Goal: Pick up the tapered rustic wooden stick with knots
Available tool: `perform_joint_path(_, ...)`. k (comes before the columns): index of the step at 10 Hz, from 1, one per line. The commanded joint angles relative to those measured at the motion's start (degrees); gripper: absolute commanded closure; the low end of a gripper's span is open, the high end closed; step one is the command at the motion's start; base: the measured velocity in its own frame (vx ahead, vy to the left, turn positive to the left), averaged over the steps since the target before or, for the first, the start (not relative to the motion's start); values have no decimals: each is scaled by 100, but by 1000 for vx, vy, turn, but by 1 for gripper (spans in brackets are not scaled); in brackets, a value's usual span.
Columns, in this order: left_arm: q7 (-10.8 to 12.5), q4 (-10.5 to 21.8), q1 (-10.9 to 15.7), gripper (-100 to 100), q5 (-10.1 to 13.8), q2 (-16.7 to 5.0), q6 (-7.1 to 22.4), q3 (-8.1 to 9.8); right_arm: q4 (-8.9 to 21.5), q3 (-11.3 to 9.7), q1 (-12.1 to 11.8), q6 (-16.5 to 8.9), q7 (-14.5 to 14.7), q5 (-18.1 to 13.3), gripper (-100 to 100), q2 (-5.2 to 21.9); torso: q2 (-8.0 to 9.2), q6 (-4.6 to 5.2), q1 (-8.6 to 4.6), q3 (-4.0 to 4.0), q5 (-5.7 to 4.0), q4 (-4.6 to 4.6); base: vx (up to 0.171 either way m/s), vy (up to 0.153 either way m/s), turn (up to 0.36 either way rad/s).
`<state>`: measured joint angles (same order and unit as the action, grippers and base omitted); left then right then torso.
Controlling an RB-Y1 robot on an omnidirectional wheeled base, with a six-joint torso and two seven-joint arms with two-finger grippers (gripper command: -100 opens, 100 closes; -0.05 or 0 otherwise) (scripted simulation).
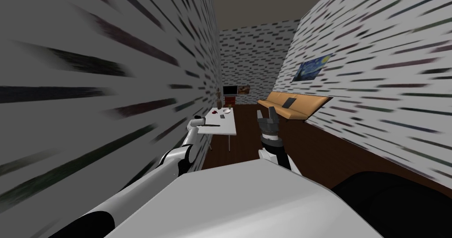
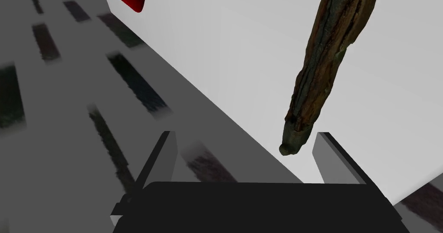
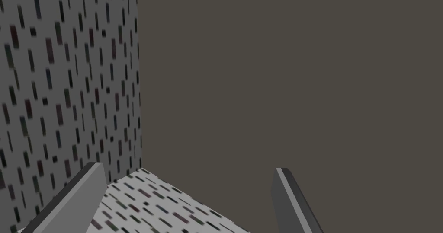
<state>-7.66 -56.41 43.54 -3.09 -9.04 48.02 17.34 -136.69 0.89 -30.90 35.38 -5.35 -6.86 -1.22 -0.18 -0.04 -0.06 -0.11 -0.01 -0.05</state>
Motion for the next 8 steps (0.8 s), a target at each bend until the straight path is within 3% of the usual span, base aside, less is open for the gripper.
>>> perform_joint_path(1, -13, 34, -5, -100, 7, 19, 207, -4, 0, 0, 0, 0, 0, 0, 0, 0, 0, 0, 0, 0, 0, 0, 17, -3, 2)
perform_joint_path(2, -17, 375, 259, -100, 2, 41, 383, -9, 0, 0, 0, 0, 0, 0, 0, 0, 8, -1, 5, 4, 1, 2, 32, -6, 59)
perform_joint_path(3, -17, 392, 259, -100, 2, 41, 536, -9, 0, 0, 0, 0, 0, 0, 0, 0, 5, 0, 4, 4, 1, 2, 36, -13, 51)
perform_joint_path(4, -21, 630, 508, -100, -1, 66, 709, -16, 0, 0, 0, 0, 0, 0, 0, 0, 4, -1, 3, 3, 1, 2, 55, -21, 84)
perform_joint_path(5, -21, 737, 508, -100, -1, 66, 850, -16, 0, 0, 0, 0, 0, 0, 0, 0, -2, -1, -1, 0, 0, 1, 53, -20, 31)
perform_joint_path(6, -25, 947, 743, -100, -4, 89, 1018, -27, 0, 0, 0, 0, 0, 0, 0, 0, -2, 0, -1, -1, 0, -1, 64, -28, 67)
perform_joint_path(8, -25, 1066, 743, -100, -4, 89, 1149, -27, 0, 0, 0, 0, 0, 0, 0, 0, -2, -1, -2, -1, 0, -1, 33, -17, 18)
